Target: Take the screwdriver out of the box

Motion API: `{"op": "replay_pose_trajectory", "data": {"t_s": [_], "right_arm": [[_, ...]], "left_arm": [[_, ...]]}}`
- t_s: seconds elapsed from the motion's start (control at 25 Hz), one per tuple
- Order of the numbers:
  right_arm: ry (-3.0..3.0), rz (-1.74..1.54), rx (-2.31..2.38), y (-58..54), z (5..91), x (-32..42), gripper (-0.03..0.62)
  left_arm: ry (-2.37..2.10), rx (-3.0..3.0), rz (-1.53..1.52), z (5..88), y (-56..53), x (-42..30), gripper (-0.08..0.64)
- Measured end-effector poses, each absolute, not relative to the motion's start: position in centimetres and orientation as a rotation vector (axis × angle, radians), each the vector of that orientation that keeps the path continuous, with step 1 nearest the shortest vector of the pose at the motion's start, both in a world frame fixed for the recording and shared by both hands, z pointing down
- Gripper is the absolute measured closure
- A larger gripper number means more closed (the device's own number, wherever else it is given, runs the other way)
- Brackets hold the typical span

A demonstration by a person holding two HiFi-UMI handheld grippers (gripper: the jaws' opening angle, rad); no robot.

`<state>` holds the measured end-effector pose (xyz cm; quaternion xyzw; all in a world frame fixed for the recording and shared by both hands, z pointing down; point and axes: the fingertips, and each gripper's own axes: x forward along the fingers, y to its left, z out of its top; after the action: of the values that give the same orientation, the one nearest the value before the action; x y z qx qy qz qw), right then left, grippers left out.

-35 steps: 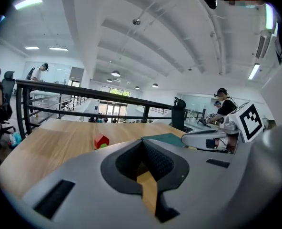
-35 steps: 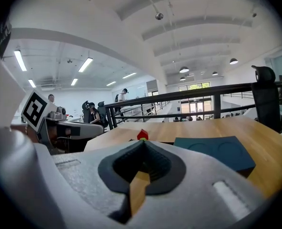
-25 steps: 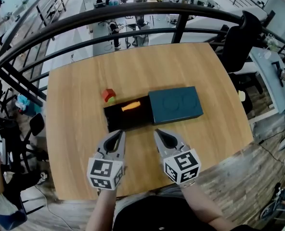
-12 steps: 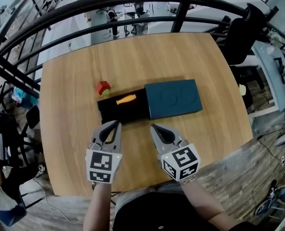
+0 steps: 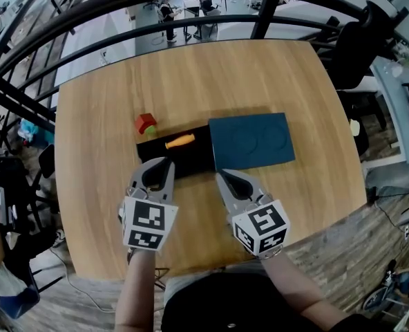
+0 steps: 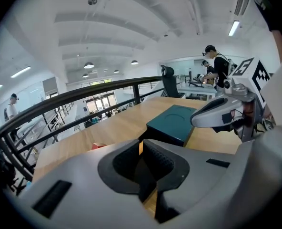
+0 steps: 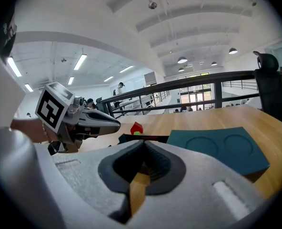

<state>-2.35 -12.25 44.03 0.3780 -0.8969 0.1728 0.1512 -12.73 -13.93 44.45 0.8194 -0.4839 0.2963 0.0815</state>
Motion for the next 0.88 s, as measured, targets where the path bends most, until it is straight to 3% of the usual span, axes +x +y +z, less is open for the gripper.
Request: {"op": "replay_pose_trajectory", "data": {"t_s": [0.28, 0.44, 0.88], "right_arm": [[-2.559, 0.522, 1.081, -14.2, 44.5, -2.1, 0.595], [-2.575, 0.534, 1.073, -15.0, 44.4, -2.2, 0.595], [-2.580, 0.554, 1.087, -16.0, 44.6, -2.0, 0.595]], "left_arm": [[-1.397, 2.411, 1.099, 47.0, -16.1, -12.8, 0.538], [-1.322, 2.415, 1.226, 48.7, -17.3, -12.3, 0.468], [-1.057, 2.307, 1.548, 54.5, -18.8, -11.6, 0.424]]}}
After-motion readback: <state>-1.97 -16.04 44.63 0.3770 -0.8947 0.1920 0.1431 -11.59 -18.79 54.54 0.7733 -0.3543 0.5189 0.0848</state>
